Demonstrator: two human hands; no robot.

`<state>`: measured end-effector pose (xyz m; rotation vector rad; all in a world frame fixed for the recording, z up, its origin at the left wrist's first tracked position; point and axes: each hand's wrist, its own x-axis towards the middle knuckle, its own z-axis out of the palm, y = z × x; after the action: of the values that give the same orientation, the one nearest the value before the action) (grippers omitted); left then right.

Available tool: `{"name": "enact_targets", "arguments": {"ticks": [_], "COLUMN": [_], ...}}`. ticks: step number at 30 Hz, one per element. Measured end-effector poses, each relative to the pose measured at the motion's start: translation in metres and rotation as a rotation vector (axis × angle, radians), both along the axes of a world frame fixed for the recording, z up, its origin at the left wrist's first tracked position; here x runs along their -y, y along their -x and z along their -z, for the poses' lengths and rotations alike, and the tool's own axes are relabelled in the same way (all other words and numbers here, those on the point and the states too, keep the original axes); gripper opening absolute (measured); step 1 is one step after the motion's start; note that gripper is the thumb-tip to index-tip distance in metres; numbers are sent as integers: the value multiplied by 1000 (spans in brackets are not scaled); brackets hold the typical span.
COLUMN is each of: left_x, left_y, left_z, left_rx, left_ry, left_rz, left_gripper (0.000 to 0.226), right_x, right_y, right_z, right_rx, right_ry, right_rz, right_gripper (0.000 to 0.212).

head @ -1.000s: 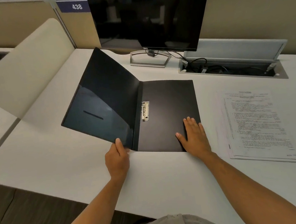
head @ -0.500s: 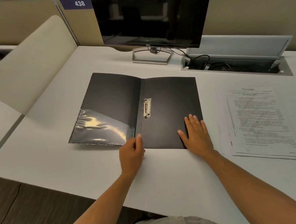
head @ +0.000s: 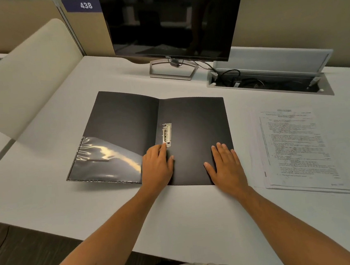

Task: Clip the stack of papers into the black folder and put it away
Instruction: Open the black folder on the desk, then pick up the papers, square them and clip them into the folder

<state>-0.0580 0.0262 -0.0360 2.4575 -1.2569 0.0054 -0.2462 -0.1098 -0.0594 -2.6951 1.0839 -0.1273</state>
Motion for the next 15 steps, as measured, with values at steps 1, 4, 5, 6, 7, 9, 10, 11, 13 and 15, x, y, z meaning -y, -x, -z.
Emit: {"name": "enact_targets", "arguments": {"ticks": [1,4,5,6,7,9,10,11,13,15], "left_x": [1,2,2,2,3,3,3,3,3,3], "left_y": [-2,-5,-5,-4,-3,-2,-1,0,0,0], "left_z": [2,9,11,13,13,15,16,16,17,18], "left_rx": [3,-20,-37,-54,-68,-76,-73,-70,-64,-62], "left_ry": [-41,-103,-110,-117,-126,-132,-132,-136,-150,-159], "left_rz": [6,20,16,12,10,8,7,7,6,9], "left_gripper": [49,63,67,70,72,76,76,75,73,73], "right_x": [0,0,0,0,0,0,0,-1,-1,-1], "right_y": [0,-1,0,0,0,0,-1,-1,-1,-1], "right_z": [0,2,2,2,3,3,3,3,3,3], "right_rx": [-9,-42,-48,-52,-55,-57,-58,-61,-56,-50], "right_ry": [7,38,42,43,45,52,53,54,54,49], "right_rz": [1,4,5,5,4,5,6,8,9,9], "right_gripper": [76,74,74,74,74,73,73,73,74,75]}}
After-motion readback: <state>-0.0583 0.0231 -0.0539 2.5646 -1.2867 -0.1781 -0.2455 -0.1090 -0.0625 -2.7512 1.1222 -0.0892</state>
